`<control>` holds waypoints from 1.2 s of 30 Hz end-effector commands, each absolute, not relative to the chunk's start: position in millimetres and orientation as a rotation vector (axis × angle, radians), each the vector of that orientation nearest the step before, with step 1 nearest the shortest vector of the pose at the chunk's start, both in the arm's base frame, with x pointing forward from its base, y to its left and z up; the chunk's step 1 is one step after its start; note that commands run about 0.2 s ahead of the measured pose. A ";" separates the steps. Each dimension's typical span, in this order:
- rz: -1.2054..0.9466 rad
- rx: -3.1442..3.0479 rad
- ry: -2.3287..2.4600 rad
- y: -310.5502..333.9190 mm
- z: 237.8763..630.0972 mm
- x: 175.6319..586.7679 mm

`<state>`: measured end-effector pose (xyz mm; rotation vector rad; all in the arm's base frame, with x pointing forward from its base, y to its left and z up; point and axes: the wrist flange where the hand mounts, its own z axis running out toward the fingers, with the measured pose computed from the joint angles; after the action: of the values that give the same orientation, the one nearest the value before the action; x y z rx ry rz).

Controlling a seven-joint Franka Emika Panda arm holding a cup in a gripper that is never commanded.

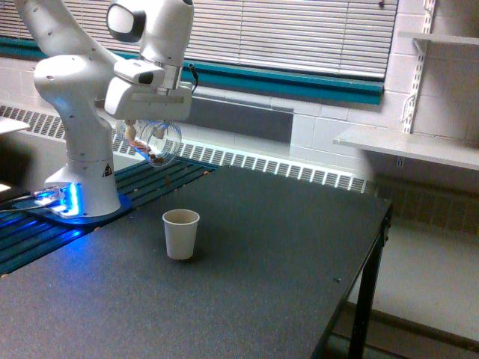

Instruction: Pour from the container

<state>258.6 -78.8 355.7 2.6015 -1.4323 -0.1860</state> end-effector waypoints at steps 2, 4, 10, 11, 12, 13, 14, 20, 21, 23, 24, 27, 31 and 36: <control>-0.208 2.615 -1.399 -82.2 347.5 257.7; -0.213 2.617 -1.397 -82.9 346.8 258.3; -0.224 2.623 -1.389 -85.7 345.0 261.0; -0.226 2.625 -1.387 -86.1 344.6 261.4; -0.226 2.625 -1.387 -86.5 344.3 262.0; -0.227 2.624 -1.387 -87.0 344.0 262.5; -0.228 2.624 -1.386 -87.5 343.8 262.9; -0.242 2.627 -1.381 -89.3 341.6 265.2; -0.247 2.628 -1.381 -89.4 341.1 265.5; -0.256 2.630 -1.378 -89.6 340.3 265.9; -0.260 2.633 -1.377 -89.7 340.0 266.3; -0.265 2.633 -1.377 -90.3 338.4 267.3; -0.274 2.638 -1.370 -91.1 337.1 268.7; -0.276 2.643 -1.363 -92.6 335.8 270.8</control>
<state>269.1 -92.3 338.5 2.6229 -1.3957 -0.2721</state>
